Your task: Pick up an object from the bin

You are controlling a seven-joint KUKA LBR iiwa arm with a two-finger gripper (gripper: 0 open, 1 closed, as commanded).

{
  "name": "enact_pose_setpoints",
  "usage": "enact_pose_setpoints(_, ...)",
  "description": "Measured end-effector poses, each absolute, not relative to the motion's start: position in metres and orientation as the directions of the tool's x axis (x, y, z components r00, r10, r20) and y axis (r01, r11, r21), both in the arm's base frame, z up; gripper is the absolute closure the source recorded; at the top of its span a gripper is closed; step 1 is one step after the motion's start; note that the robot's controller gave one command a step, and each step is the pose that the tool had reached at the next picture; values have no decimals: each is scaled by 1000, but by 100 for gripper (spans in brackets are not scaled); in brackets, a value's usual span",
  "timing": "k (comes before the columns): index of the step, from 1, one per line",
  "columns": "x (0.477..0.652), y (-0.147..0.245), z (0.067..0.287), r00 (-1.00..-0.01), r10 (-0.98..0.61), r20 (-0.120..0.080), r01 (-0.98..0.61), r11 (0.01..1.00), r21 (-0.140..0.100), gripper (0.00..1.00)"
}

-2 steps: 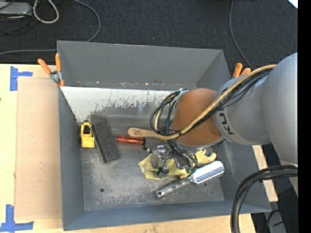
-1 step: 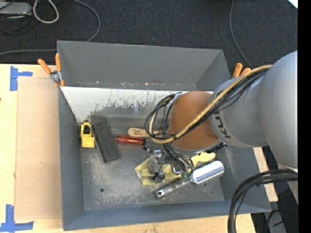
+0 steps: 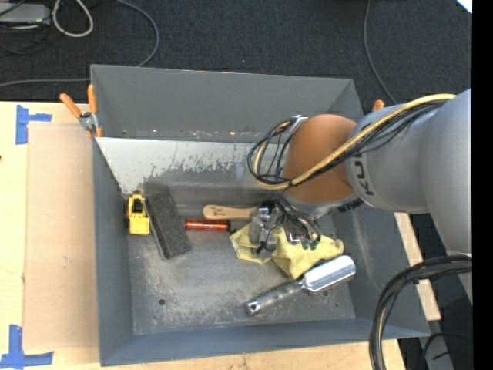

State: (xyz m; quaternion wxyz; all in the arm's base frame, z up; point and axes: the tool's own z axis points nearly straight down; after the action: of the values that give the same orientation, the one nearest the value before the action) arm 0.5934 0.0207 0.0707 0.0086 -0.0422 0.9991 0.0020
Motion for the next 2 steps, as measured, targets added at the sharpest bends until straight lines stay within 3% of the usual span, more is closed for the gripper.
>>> enact_pose_setpoints(1,538,55,98,-995,-103,12,-103,995,11,100)
enact_pose_setpoints(2,579,-4,69,-995,-96,-14,-96,995,2,100)
